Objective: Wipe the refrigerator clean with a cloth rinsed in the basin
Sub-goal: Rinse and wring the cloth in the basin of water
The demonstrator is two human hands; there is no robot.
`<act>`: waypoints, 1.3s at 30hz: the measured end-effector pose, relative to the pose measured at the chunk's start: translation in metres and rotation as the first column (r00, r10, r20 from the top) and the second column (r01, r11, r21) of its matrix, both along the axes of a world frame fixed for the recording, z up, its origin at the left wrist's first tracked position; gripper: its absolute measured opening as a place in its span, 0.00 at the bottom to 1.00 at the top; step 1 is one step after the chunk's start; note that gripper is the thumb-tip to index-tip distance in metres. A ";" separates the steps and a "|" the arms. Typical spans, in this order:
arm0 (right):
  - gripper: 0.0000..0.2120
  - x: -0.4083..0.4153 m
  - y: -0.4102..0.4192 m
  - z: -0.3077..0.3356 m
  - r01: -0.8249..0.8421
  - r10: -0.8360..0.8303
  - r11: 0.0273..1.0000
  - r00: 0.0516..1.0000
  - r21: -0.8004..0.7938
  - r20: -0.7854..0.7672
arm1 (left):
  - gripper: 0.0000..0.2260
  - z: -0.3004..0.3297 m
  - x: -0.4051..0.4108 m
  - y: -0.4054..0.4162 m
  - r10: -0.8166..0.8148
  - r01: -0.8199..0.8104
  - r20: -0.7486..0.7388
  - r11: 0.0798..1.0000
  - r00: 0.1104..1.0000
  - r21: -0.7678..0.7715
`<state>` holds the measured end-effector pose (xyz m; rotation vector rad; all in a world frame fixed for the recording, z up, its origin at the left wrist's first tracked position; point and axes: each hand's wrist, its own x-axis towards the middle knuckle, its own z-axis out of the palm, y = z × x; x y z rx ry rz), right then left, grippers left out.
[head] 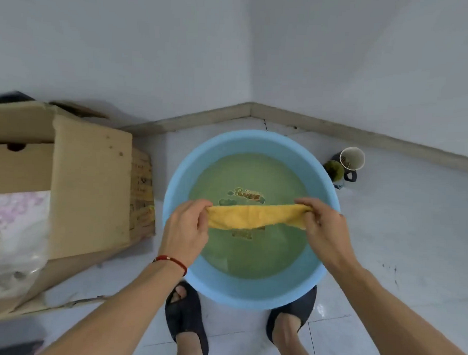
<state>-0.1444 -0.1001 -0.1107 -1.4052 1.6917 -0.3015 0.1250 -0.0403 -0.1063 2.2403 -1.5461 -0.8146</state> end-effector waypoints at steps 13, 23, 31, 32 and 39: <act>0.34 0.079 -0.014 -0.093 0.152 -0.107 0.980 0.948 0.129 -0.301 | 0.32 -0.098 -0.086 -0.056 0.751 -0.558 -0.039 0.524 0.660 0.643; 0.16 0.105 -0.006 -0.110 0.335 -0.385 0.895 0.913 0.293 0.133 | 0.22 -0.121 -0.096 -0.055 0.785 -0.556 -0.271 0.594 0.556 0.581; 0.19 0.095 -0.018 -0.129 -0.464 0.354 0.884 0.745 -0.059 -0.565 | 0.15 -0.111 -0.067 -0.024 0.645 -0.567 -0.058 0.708 0.762 0.422; 0.18 0.093 -0.015 -0.131 -0.428 0.308 0.903 0.715 -0.046 -0.627 | 0.19 -0.114 -0.065 -0.022 0.702 -0.594 -0.047 0.635 0.710 0.494; 0.16 0.125 0.003 -0.097 0.362 -0.433 0.855 0.892 0.371 0.128 | 0.48 -0.148 -0.084 -0.036 0.910 -0.493 -0.274 0.401 0.311 0.772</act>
